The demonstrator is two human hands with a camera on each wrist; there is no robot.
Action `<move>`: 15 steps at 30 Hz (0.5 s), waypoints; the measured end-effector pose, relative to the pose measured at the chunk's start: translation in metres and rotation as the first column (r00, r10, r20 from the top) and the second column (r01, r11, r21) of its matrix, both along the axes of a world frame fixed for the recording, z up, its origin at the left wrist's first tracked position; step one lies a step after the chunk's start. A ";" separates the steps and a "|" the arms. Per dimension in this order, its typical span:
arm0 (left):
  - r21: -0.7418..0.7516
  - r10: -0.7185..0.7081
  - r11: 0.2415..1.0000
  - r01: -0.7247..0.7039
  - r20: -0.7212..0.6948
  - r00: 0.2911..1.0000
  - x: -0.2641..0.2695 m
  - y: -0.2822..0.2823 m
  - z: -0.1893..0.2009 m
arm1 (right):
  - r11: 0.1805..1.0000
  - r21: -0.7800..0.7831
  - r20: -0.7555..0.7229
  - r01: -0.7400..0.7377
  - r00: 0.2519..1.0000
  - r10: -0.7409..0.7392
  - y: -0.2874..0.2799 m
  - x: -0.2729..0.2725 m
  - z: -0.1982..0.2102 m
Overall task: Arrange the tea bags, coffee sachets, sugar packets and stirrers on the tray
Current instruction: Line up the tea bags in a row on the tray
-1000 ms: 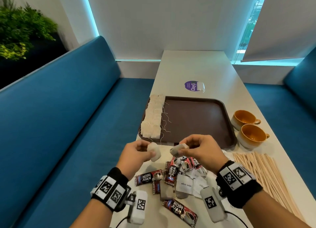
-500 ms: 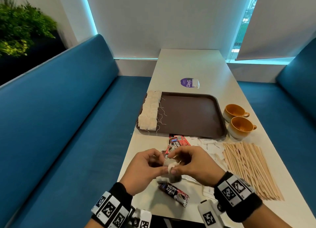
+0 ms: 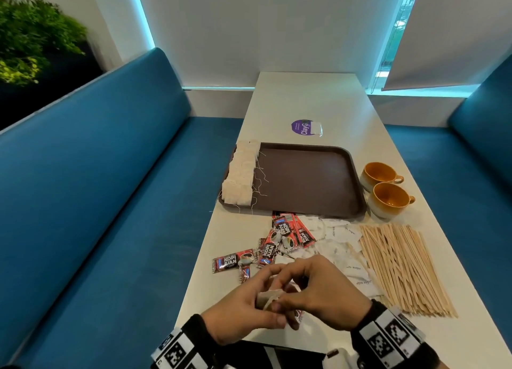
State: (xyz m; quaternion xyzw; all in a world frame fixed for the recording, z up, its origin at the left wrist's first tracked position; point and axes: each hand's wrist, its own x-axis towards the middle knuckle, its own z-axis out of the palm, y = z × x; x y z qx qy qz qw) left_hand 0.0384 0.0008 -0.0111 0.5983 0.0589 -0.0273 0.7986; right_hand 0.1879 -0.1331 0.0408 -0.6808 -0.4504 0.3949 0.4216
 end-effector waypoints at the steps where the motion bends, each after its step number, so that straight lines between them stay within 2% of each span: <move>1: -0.045 0.003 0.999 -0.003 -0.006 1.000 0.001 -0.002 -0.003 | 1.000 -0.005 -0.007 0.017 1.000 -0.017 0.001 0.000 -0.002; 5: -0.185 0.082 0.977 -0.105 -0.128 0.988 0.004 -0.004 -0.005 | 0.993 -0.004 0.039 0.119 0.992 -0.119 0.005 0.004 -0.009; 8: -0.096 0.265 0.951 -0.294 -0.238 0.934 0.005 0.004 -0.005 | 0.975 0.014 0.101 0.222 0.970 -0.222 0.009 0.021 -0.014; 10: -0.039 0.433 0.887 -0.459 -0.268 0.861 0.006 0.019 -0.007 | 0.953 -0.033 0.206 0.301 0.935 -0.288 0.016 0.035 -0.020; 11: 0.007 0.505 0.851 -0.524 -0.278 0.817 0.005 0.029 -0.008 | 0.947 -0.084 0.273 0.311 0.921 -0.279 0.019 0.039 -0.024; 13: 0.207 0.611 0.792 -0.574 -0.271 0.744 0.005 0.047 -0.012 | 0.942 -0.207 0.363 0.263 0.915 -0.176 0.025 0.040 -0.030; 15: 0.497 0.643 0.719 -0.486 -0.211 0.736 0.007 0.058 -0.014 | 0.932 -0.311 0.429 0.187 0.902 -0.037 0.028 0.035 -0.035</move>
